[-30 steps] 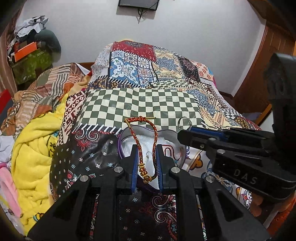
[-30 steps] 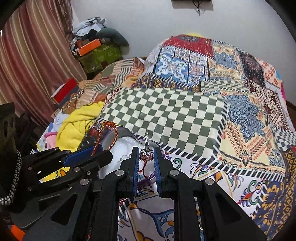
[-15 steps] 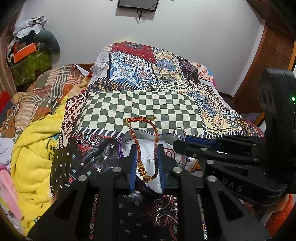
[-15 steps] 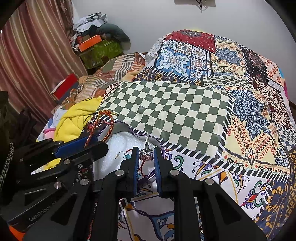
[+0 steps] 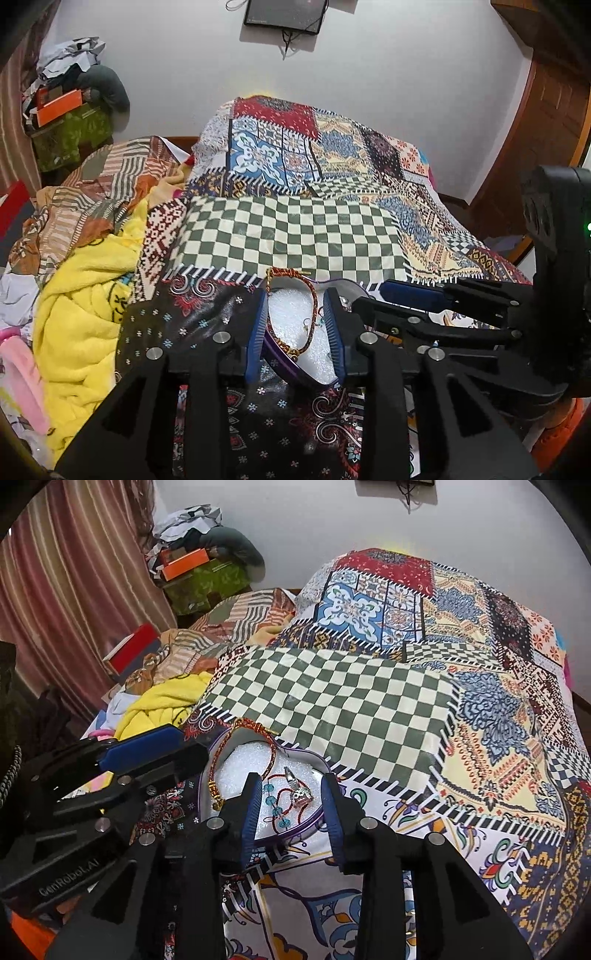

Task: Organize jewelry
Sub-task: 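Lower the bracelet into the heart tin with the left tool while the right tool drops the pendant there, then grasp the silver hoop earrings with the left tool while the right tool grasps a small silver earring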

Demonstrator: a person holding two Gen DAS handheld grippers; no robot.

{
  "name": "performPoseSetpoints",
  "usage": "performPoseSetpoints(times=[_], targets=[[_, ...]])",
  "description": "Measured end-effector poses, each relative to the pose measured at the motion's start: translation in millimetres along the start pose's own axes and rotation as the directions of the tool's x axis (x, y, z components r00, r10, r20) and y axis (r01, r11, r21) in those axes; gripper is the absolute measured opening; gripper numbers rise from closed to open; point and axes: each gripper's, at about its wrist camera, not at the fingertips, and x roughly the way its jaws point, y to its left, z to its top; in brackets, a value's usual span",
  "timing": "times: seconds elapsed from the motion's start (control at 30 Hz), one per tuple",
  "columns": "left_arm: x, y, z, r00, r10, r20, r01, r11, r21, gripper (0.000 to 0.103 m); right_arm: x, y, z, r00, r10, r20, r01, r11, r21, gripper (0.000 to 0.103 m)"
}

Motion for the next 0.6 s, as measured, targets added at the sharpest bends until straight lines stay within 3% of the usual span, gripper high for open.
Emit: performPoseSetpoints(times=[0.43,0.6], targets=[[-39,-22,8,0.998,0.012,0.058,-0.014,0.999,0.041,0.031,-59,-13,2,0.992,-0.056,0.112,0.05,0.997,0.054,0.03],[-53,-43,7,0.997,-0.008,0.079,0.003,0.997,0.075,0.037,-90,-26,-3,0.984,-0.093,0.152,0.079,0.992,0.096,0.03]])
